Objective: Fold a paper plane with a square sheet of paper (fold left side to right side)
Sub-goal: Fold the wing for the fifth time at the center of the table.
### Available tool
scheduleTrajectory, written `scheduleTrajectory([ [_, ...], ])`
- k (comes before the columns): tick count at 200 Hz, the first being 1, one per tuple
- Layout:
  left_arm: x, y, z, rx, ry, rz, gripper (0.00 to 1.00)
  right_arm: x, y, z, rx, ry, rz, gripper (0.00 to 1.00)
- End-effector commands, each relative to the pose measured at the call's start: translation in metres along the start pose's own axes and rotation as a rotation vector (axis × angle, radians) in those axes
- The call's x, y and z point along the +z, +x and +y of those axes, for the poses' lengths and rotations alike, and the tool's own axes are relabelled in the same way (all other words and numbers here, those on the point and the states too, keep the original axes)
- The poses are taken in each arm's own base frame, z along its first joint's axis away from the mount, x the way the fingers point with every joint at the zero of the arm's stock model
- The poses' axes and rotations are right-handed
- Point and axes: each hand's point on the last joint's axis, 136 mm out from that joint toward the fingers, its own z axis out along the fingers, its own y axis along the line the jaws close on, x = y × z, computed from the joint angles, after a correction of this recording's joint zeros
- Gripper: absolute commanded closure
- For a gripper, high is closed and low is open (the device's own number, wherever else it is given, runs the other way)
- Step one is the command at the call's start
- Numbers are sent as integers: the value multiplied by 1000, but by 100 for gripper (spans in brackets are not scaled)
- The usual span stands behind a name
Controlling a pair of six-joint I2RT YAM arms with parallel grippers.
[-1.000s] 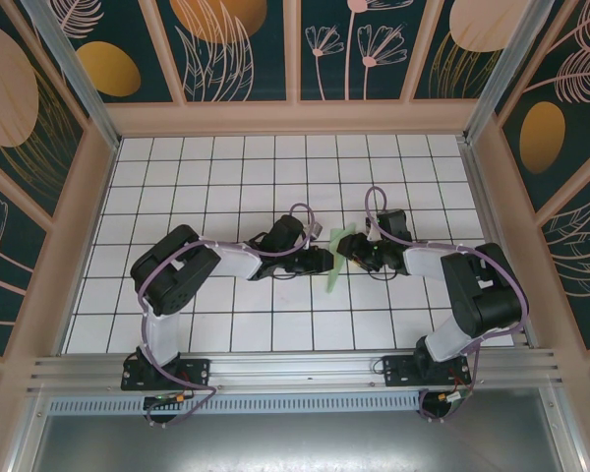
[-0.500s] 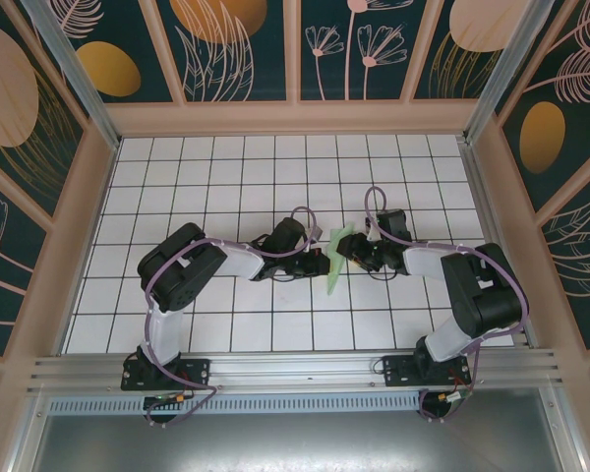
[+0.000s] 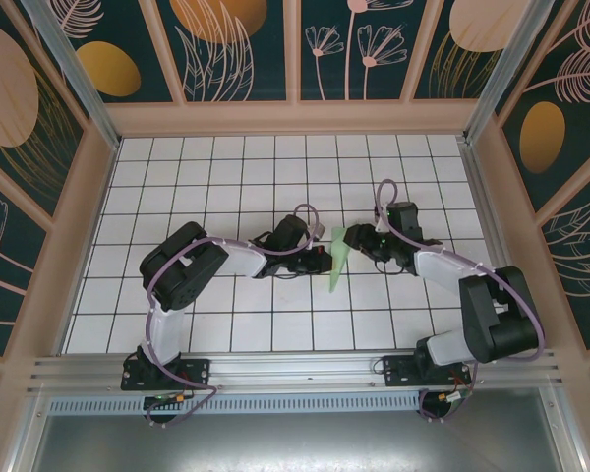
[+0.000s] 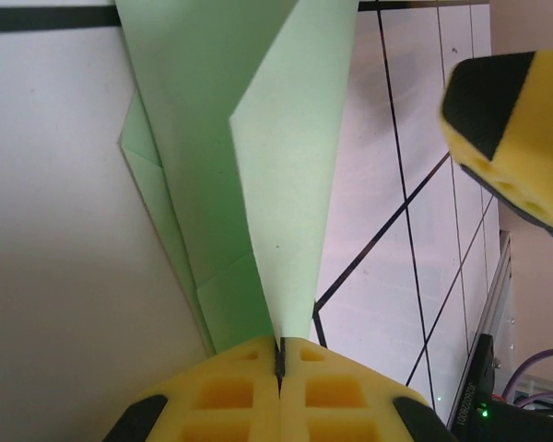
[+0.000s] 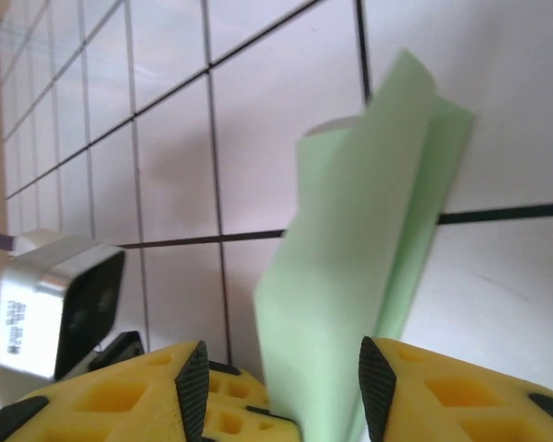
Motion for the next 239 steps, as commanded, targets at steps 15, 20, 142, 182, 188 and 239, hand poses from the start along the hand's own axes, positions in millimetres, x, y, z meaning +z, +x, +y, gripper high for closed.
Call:
scheduleTrajectory([
  [15,3,-1,7,15,-26,9,99,3,-20,42,-50,-149,-30,58],
  [20,3,-1,7,14,-26,9,99,7,-21,44,-53,-149,-24,60],
  [142,8,5,20,0,-62,29,100,47,-1,14,-59,-57,60,71],
  [182,9,5,20,1,-58,35,100,50,4,2,-61,-14,72,71],
  [188,9,6,21,-2,-60,36,100,51,4,1,-62,-7,74,71],
  [239,11,7,23,-4,-61,48,100,54,7,-15,-64,59,89,72],
])
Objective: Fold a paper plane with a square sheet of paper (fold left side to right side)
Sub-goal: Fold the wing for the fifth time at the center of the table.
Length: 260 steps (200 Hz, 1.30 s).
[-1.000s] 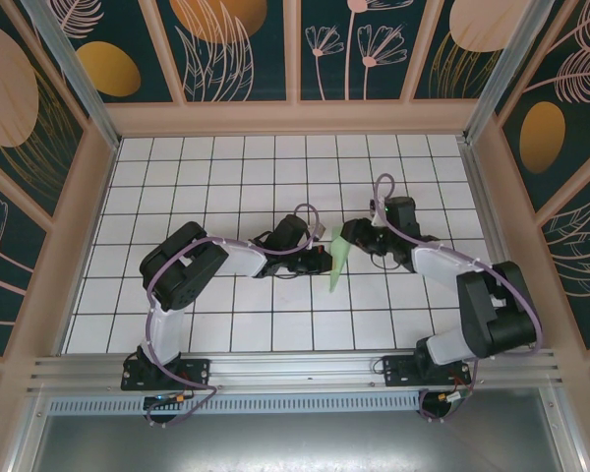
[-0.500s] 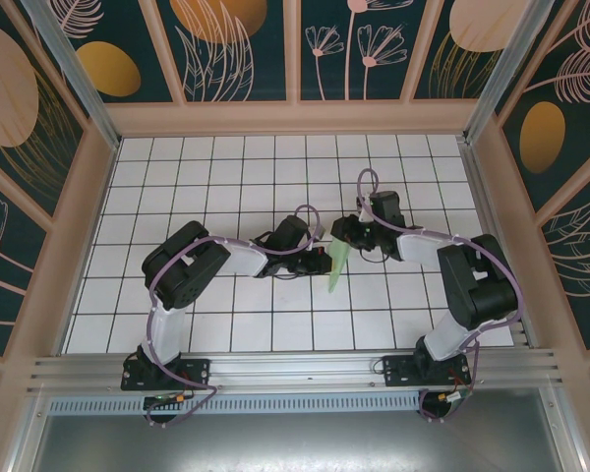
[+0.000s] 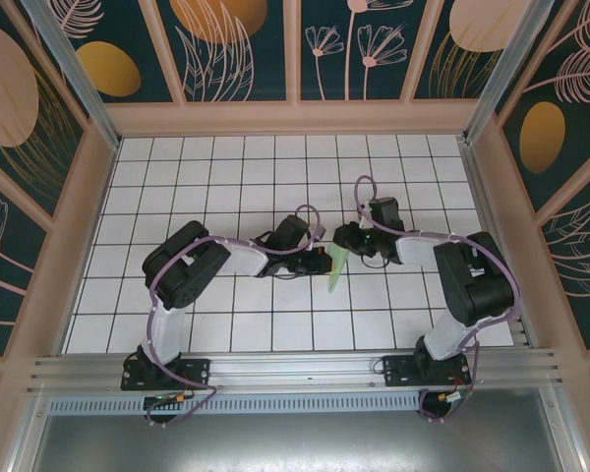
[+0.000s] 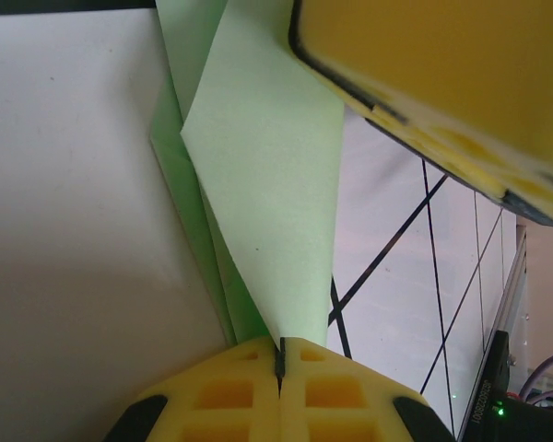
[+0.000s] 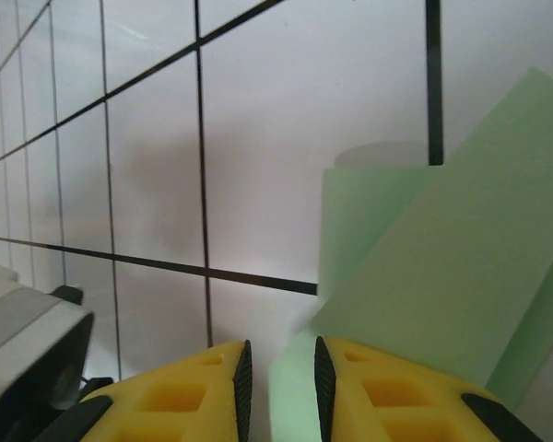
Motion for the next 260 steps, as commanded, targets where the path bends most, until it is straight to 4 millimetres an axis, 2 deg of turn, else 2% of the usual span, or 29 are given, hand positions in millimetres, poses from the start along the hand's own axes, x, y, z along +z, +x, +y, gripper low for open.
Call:
scheduleTrajectory([
  [1,7,4,15,-7,-39,24,100,3,3,-10,-19,48,11,72],
  [74,8,6,17,-10,-40,32,100,9,12,-27,5,105,36,72],
  [131,5,5,14,-7,-33,24,100,13,27,-53,61,198,89,79],
  [158,-8,-2,2,28,-28,-18,98,14,35,-63,75,236,114,81],
  [189,-32,-14,-19,78,-42,-84,85,15,40,-68,84,251,135,83],
  [209,-44,-21,-31,101,-43,-116,81,15,41,-70,84,258,138,86],
  [234,-53,-24,-48,123,-1,-127,83,16,41,-69,80,257,139,87],
  [260,-49,-15,-69,133,119,-69,85,16,41,-68,80,250,139,87],
])
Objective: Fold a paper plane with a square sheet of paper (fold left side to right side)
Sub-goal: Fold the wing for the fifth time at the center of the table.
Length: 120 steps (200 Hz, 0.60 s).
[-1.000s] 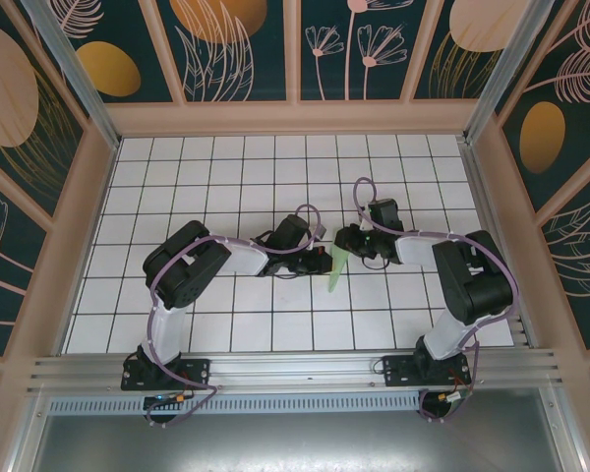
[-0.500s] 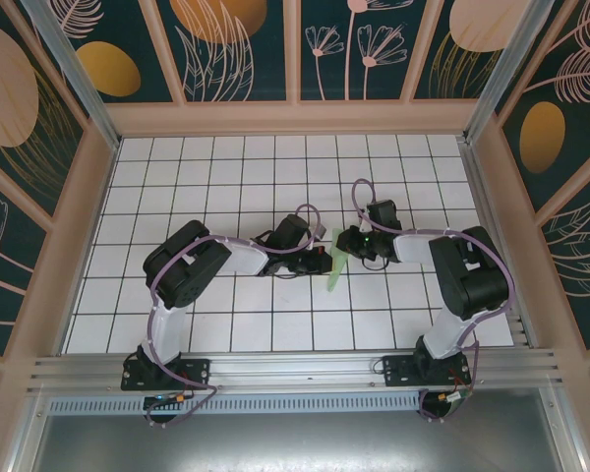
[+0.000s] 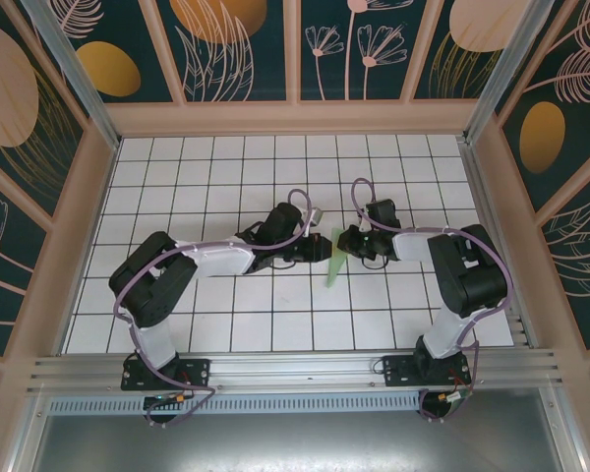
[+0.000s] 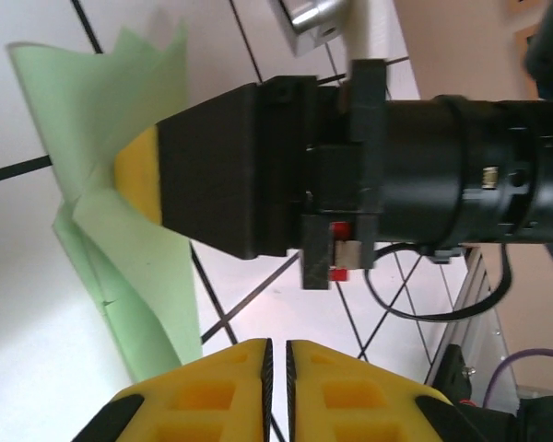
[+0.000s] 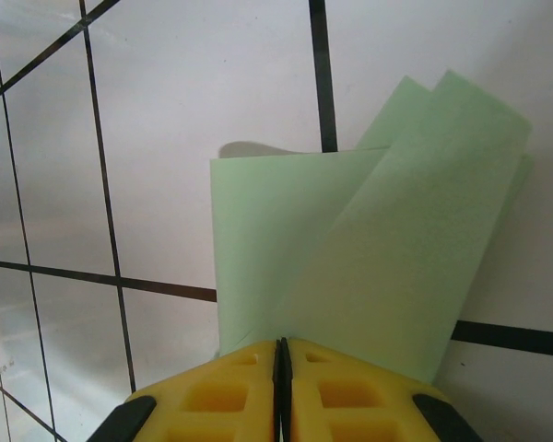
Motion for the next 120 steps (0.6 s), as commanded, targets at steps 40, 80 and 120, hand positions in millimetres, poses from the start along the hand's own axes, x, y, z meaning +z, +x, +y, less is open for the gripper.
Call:
scheduleTrajectory([
  [40,14,36,-27,10,201,151,85,11,30,-39,49,144,98,87],
  [80,27,48,3,-31,106,171,85,11,31,-39,43,147,101,87],
  [120,35,60,19,-62,77,204,85,11,30,-37,37,144,103,87],
])
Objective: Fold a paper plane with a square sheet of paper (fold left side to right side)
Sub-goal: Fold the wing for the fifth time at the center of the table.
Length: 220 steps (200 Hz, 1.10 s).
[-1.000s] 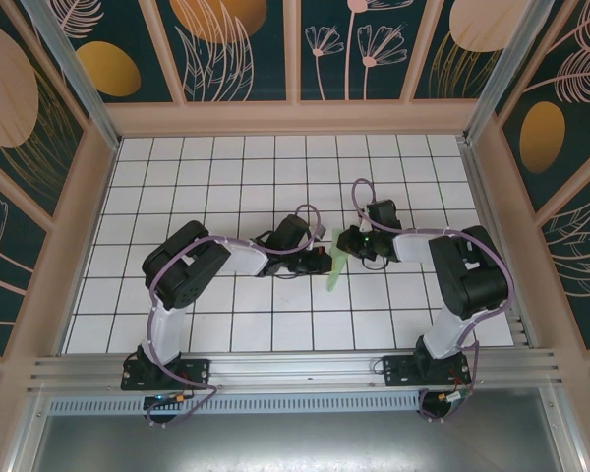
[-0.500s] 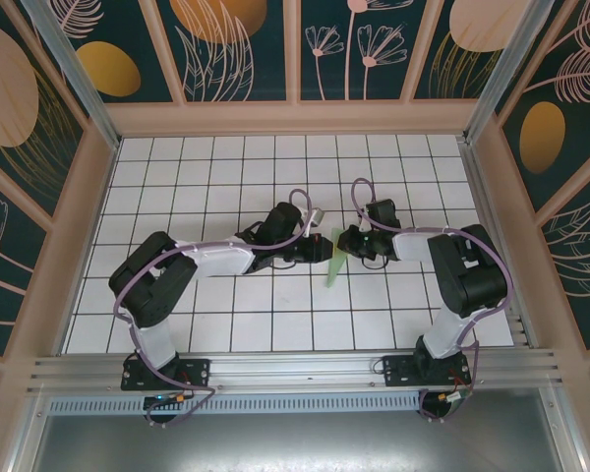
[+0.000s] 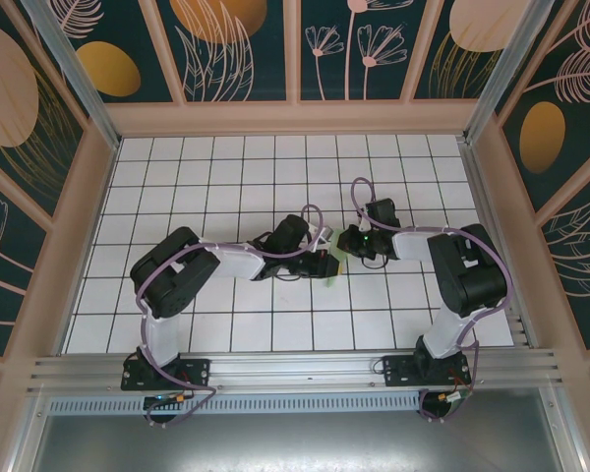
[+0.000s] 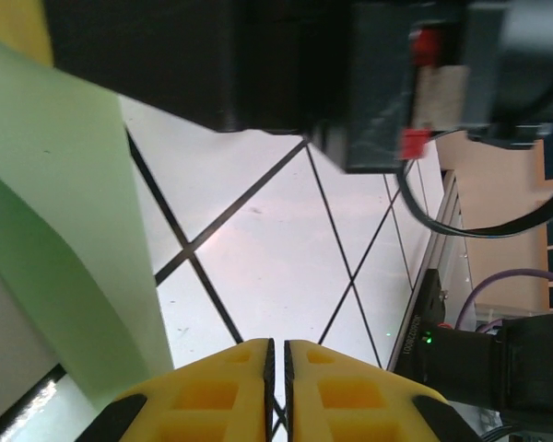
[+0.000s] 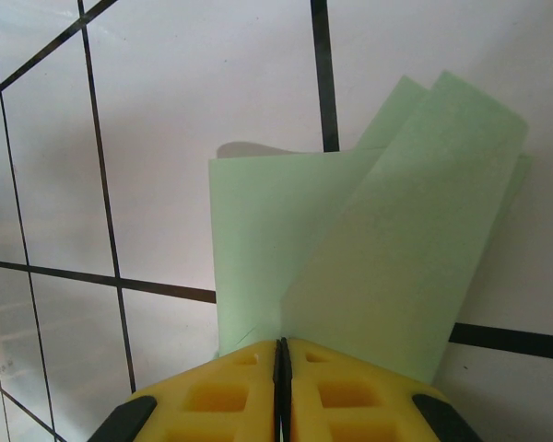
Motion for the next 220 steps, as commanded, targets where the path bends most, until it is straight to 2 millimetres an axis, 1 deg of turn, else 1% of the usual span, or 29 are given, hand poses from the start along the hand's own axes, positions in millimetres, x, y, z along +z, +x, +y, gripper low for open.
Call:
scheduleTrajectory([
  [1,5,7,12,-25,-15,24,85,12,31,-37,39,139,97,87],
  [77,12,23,33,-63,-59,63,84,12,29,-37,34,143,99,87],
  [104,13,25,35,-67,-62,68,83,12,29,-36,32,143,99,87],
  [141,17,28,29,-54,-46,81,81,13,27,-35,31,140,99,87],
  [156,20,30,30,-55,-47,90,81,13,27,-34,30,140,98,87],
  [202,23,36,40,-73,-82,97,81,12,27,-33,28,137,98,87],
  [220,23,39,46,-80,-113,98,83,9,22,-26,11,115,79,87],
])
